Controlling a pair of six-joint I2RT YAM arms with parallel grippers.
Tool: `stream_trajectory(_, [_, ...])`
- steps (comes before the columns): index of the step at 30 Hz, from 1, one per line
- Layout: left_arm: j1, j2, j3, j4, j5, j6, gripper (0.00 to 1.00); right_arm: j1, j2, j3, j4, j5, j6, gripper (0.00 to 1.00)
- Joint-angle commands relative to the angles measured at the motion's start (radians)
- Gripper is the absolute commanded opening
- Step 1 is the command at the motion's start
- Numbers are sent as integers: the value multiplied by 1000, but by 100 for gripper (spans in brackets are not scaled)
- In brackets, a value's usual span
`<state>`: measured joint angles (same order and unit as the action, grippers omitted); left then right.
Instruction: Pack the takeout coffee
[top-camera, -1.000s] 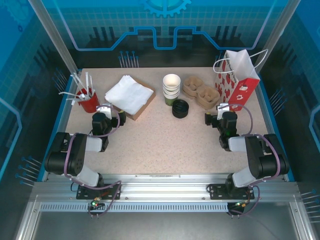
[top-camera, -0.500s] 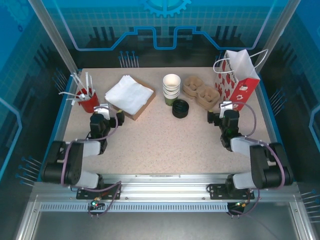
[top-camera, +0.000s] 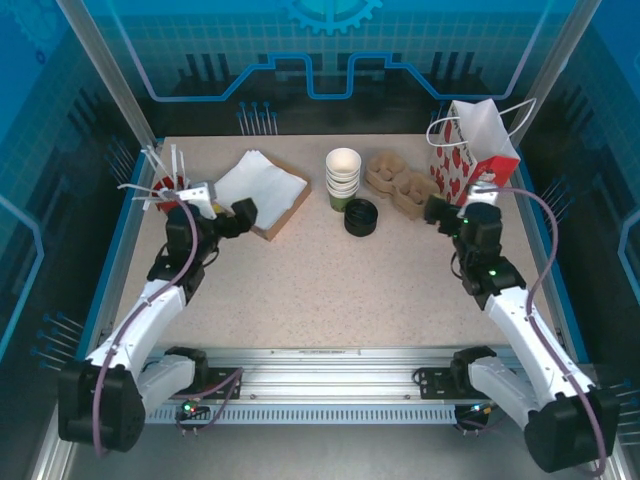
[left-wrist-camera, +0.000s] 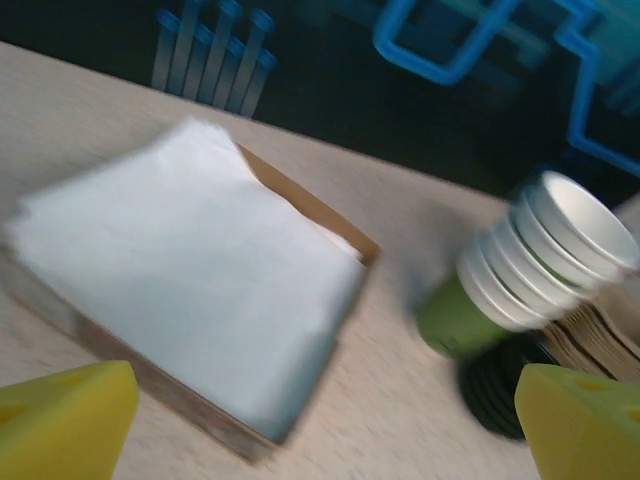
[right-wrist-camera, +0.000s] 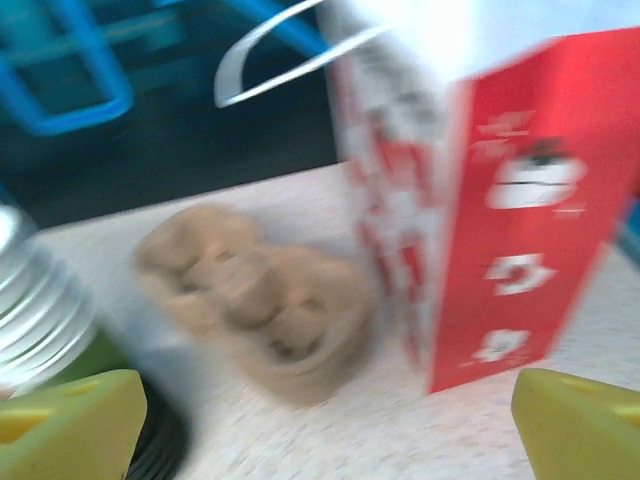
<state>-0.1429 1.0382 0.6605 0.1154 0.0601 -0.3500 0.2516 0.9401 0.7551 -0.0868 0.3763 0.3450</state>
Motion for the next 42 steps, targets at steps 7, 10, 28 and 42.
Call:
stream_trajectory(7, [-175,185,297,-352,113,71,95,255,444,558,-389,-74,-115,85])
stream_trajectory(10, [-210,236,359,-365,118,86,94,262,607,763,-490,-84,-104,79])
stream_trajectory(28, [-303,321,466,-379,48,120,94,212,1112,1294,-705,-48,-26,37])
stream_trajectory(42, [-317,314,466,-386,34,132,94,198,1197,1386,-733,-63,-20,17])
